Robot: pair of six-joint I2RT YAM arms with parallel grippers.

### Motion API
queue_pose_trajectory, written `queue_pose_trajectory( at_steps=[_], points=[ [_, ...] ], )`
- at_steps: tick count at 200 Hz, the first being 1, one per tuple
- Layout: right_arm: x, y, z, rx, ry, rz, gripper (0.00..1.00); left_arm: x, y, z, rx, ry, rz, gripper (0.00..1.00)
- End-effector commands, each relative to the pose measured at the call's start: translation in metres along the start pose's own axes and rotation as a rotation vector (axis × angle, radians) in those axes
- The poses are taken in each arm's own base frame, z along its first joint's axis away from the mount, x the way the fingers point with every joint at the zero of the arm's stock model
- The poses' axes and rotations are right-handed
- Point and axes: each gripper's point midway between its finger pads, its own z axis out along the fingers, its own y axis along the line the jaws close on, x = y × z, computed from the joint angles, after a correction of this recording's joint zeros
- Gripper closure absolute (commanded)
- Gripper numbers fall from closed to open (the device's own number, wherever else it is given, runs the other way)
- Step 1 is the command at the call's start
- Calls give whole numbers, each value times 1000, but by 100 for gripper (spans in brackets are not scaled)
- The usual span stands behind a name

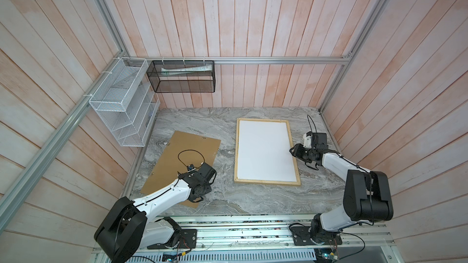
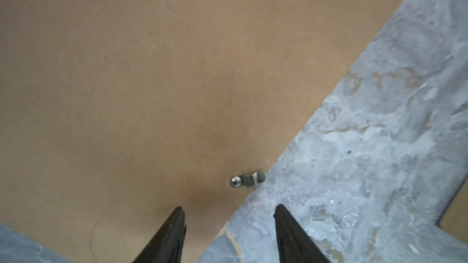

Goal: Put the photo into the frame

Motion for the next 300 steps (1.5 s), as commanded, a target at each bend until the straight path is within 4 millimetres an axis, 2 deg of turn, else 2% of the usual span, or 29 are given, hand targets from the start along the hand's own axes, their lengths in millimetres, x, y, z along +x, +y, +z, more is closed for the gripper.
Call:
queue_pose_trajectory(
  at_steps=[1, 23, 46, 70, 99, 126, 142, 156, 177, 195, 213, 228, 253, 272, 300],
  points=[
    [-9, 12, -6, -37, -21, 4, 53, 12, -1, 2, 50, 35, 6, 42],
    [-9, 13, -6, -46, -18, 6, 53, 11, -26, 2, 177, 36, 40, 42],
    [-10, 14, -8, -46, -25, 3, 53, 9, -42, 6, 232, 37, 65, 41],
    [-10, 16, -12, -54, -34, 2, 53, 10, -61, 19, 278, 71, 100, 41],
    [-7, 18, -13, -75, -32, 7, 53, -4, -94, 34, 330, 57, 161, 41],
    [-4, 29, -14, -114, -29, 3, 53, -34, -124, 54, 355, 12, 202, 42],
    [-1, 41, -14, -138, -24, -11, 53, -62, -143, 63, 380, -32, 216, 43],
    [4, 58, -12, -168, -16, -35, 53, -88, -159, 64, 401, -69, 235, 43],
    [17, 93, -7, -225, 13, -88, 53, -122, -184, 46, 408, -142, 283, 43],
    [30, 122, -1, -249, 35, -146, 53, -140, -190, 23, 402, -197, 303, 43],
    [45, 156, 7, -316, 67, -198, 52, -147, -181, 2, 380, -237, 300, 43],
    [58, 185, 14, -365, 103, -251, 52, -145, -161, -7, 331, -243, 275, 43],
    [78, 226, 28, -421, 157, -335, 47, -136, -110, -14, 232, -239, 196, 43],
    [91, 252, 37, -473, 193, -374, 43, -117, -63, -11, 150, -229, 126, 41],
    [106, 276, 50, -512, 248, -404, 41, -101, -6, -20, 84, -259, 7, 37]
  ],
)
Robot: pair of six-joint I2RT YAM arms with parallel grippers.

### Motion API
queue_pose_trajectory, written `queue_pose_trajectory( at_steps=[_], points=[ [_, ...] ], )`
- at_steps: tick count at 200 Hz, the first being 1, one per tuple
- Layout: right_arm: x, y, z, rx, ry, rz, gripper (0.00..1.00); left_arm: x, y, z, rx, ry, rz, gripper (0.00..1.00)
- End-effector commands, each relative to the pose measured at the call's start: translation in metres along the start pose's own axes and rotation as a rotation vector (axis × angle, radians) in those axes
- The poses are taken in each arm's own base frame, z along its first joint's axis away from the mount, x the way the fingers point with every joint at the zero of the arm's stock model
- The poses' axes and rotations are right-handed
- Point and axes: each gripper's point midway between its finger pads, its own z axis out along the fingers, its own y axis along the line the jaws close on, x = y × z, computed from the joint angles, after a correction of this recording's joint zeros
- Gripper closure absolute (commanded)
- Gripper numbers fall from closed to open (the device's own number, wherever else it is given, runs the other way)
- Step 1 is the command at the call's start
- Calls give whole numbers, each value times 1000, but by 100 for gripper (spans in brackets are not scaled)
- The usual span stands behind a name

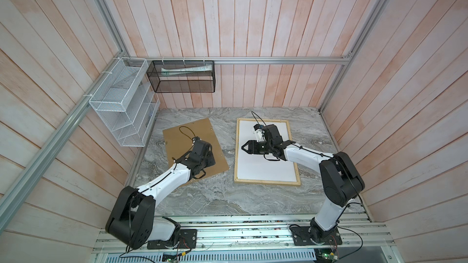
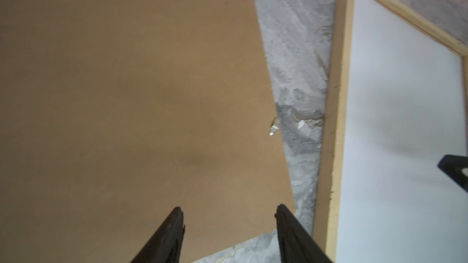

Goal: Put the photo into the frame

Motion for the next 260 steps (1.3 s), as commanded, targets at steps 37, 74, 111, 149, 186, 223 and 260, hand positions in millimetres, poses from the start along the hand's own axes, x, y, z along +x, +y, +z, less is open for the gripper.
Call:
queue_pose_trajectory(
  at_steps=[37, 74, 111, 149, 186, 223, 260],
  points=[
    [7, 36, 45, -88, 111, -44, 41, 39, 95, -26, -197, -15, -212, 31],
    [21, 44, 67, -80, 186, -41, 42, 35, 122, -24, -192, -42, -338, 24],
    [36, 45, 82, -63, 243, -29, 43, 14, 143, -32, -243, -80, -342, 20],
    [48, 42, 90, -52, 277, -2, 43, 17, 154, -27, -270, -28, -368, 19],
    [53, 41, 97, -30, 304, 11, 43, 27, 158, -13, -281, 43, -385, 20],
    [58, 39, 103, -9, 338, 10, 43, 27, 153, -8, -248, 59, -371, 21],
    [64, 39, 104, 1, 357, 10, 43, 27, 149, 0, -221, 76, -367, 22]
  ],
)
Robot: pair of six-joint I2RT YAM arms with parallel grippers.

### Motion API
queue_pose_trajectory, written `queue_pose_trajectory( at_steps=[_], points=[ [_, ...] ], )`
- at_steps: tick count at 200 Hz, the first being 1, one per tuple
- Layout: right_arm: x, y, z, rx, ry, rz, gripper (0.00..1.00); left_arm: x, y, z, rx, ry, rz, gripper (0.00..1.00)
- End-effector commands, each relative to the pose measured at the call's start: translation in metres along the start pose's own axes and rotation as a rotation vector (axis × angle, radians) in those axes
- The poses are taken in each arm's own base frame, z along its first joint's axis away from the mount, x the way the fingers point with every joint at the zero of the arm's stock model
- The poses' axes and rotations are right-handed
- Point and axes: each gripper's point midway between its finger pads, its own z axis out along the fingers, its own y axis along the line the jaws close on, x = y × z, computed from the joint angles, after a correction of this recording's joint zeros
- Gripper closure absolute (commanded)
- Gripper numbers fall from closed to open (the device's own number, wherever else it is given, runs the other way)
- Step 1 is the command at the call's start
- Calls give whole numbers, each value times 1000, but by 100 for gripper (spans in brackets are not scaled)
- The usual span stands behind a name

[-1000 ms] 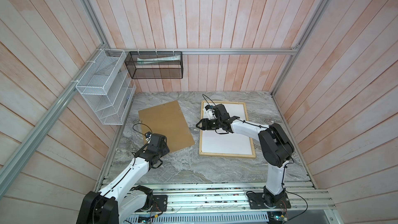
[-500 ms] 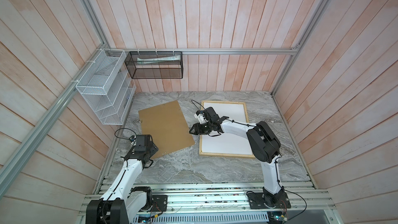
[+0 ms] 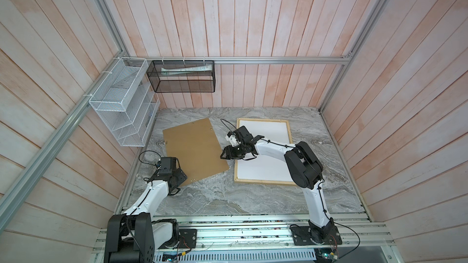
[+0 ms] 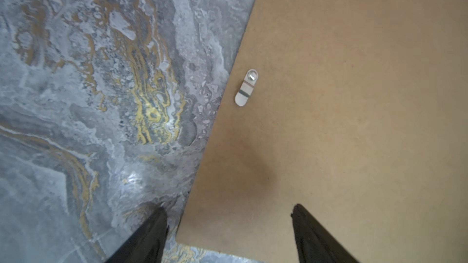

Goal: Put the photo into the frame
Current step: 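Grip the cardboard board's edge with the right gripper and drag it toward the frame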

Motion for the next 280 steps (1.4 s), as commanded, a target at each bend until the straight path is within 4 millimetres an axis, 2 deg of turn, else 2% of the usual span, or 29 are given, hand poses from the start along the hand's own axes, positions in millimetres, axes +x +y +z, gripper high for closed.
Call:
queue_pose_trajectory(
  at_steps=[1, 45, 96, 143, 173, 242, 280],
  points=[
    [9, -4, 7, 31, 41, 11, 43, -9, -13, 0, 50, -7, 15, 22],
    [16, -2, 14, 32, 64, 15, 43, -6, -24, 6, 100, 24, 32, 23],
    [19, 11, 16, -36, 85, 2, 44, -1, -37, 8, 168, 59, 58, 24],
    [12, 51, -9, -206, 53, -38, 45, 12, -47, 13, 224, 123, 86, 28],
    [6, 66, -25, -237, 23, -68, 45, 17, -51, 12, 236, 134, 105, 29],
    [9, 71, -46, -240, -13, -66, 45, 33, -72, 10, 277, 157, 160, 29],
    [16, 63, -54, -220, -25, -47, 45, 41, -84, 9, 310, 169, 179, 29]
  ],
)
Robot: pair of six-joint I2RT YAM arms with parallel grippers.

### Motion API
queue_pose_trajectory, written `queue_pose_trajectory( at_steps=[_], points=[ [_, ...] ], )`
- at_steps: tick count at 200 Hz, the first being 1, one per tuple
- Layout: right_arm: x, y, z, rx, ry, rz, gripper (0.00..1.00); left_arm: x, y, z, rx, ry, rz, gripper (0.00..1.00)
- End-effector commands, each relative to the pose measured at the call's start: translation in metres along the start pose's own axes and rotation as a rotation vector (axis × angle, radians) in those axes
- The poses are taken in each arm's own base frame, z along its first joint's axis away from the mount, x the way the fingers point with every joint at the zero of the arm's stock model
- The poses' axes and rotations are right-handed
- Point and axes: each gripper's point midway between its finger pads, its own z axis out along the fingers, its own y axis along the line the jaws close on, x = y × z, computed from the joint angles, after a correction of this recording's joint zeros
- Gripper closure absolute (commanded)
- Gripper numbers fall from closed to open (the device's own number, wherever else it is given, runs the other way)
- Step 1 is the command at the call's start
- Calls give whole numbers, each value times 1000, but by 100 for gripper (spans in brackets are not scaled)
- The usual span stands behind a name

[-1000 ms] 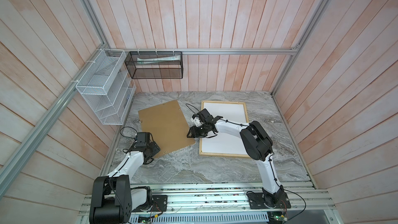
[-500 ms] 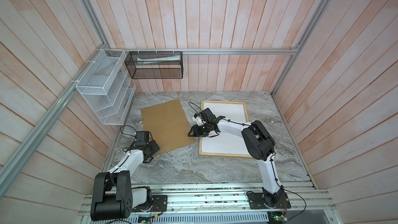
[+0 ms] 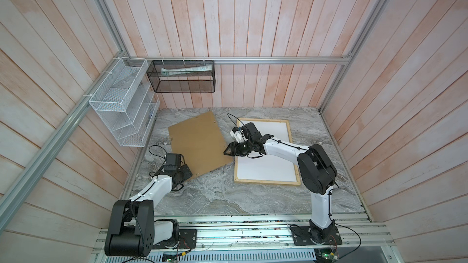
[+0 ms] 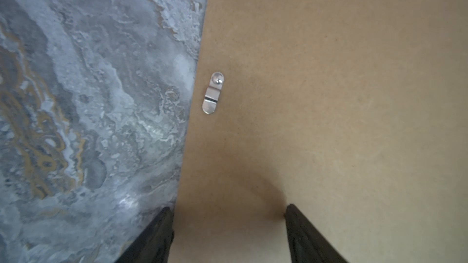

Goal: Put the photo into the frame
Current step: 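Grip the cardboard board's edge with the right gripper and drag it toward the frame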

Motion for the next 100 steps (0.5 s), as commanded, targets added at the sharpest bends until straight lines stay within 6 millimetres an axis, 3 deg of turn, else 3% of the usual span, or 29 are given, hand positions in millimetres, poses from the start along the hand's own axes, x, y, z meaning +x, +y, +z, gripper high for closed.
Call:
queue_pose_trajectory(
  at_steps=[1, 100],
  points=[
    [23, 40, -1, -136, 61, -26, 45, 31, -45, 2, 205, 137, 3, 29],
    [50, 12, -20, -84, 53, 32, 46, 50, -78, 10, 247, 179, 67, 30]
  ],
)
